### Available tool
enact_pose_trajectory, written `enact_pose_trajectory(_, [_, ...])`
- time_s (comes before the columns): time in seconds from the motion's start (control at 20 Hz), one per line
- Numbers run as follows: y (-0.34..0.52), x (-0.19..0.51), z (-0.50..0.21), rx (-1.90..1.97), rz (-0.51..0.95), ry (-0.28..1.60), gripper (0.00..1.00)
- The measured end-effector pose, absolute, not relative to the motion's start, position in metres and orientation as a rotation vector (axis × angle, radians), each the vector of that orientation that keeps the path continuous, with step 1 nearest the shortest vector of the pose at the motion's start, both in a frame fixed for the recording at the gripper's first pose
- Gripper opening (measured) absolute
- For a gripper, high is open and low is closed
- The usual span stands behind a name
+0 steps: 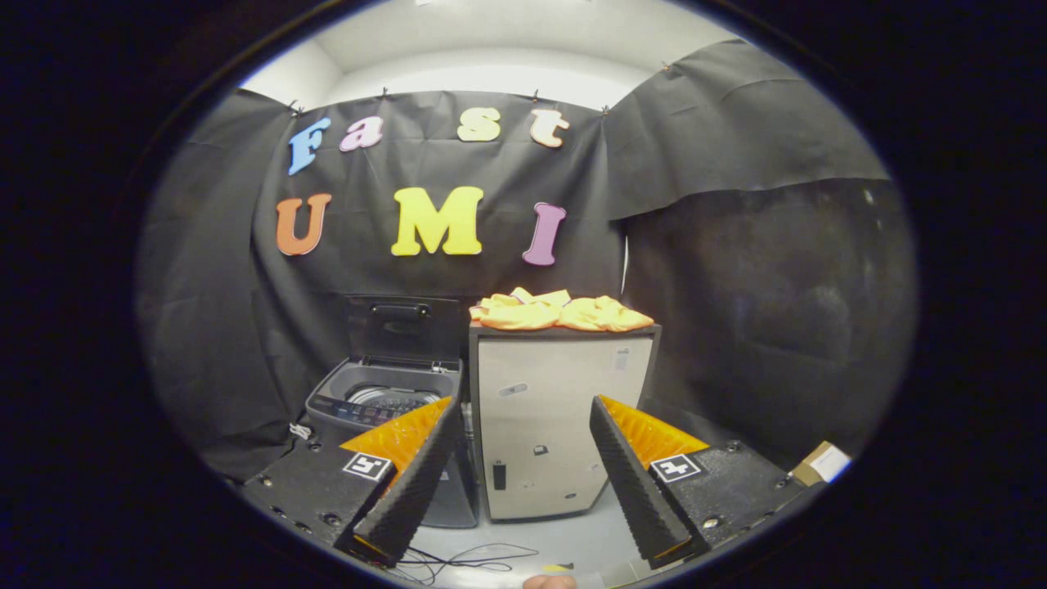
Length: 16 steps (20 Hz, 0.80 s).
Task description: Put the clothes into the washing machine and then close the washing machine lid.
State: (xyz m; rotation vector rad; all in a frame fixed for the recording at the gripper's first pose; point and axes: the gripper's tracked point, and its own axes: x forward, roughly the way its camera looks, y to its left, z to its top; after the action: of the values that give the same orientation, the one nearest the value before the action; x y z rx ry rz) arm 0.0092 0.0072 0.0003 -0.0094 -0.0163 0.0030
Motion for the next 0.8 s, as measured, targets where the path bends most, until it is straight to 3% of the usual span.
enact_pose_trajectory(0.8, [0.021, 0.029, 0.016, -0.044, -0.006, -0.022, 1.00])
